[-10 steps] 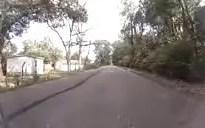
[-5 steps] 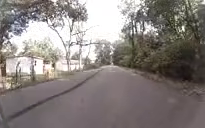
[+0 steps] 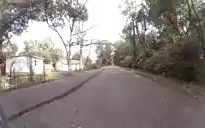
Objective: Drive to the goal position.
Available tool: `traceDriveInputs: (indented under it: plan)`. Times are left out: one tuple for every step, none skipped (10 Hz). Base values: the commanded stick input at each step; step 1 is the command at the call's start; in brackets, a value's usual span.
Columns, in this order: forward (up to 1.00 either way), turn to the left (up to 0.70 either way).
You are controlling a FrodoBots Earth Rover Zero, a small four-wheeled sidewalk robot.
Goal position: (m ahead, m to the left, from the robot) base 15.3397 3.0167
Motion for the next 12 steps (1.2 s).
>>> traceDriveInputs:
  plan:
    - [0.7, 0.0]
    - [0.7, 0.0]
    - [0.7, 0.0]
    - [0.7, 0.0]
    - [0.7, 0.0]
    - [0.7, 0.0]
    - [0.7, 0.0]
    - [0.7, 0.0]
    - [0.7, 0.0]
    - [0.7, 0.0]
    - [0.7, 0.0]
    - [0.7, 0.0]
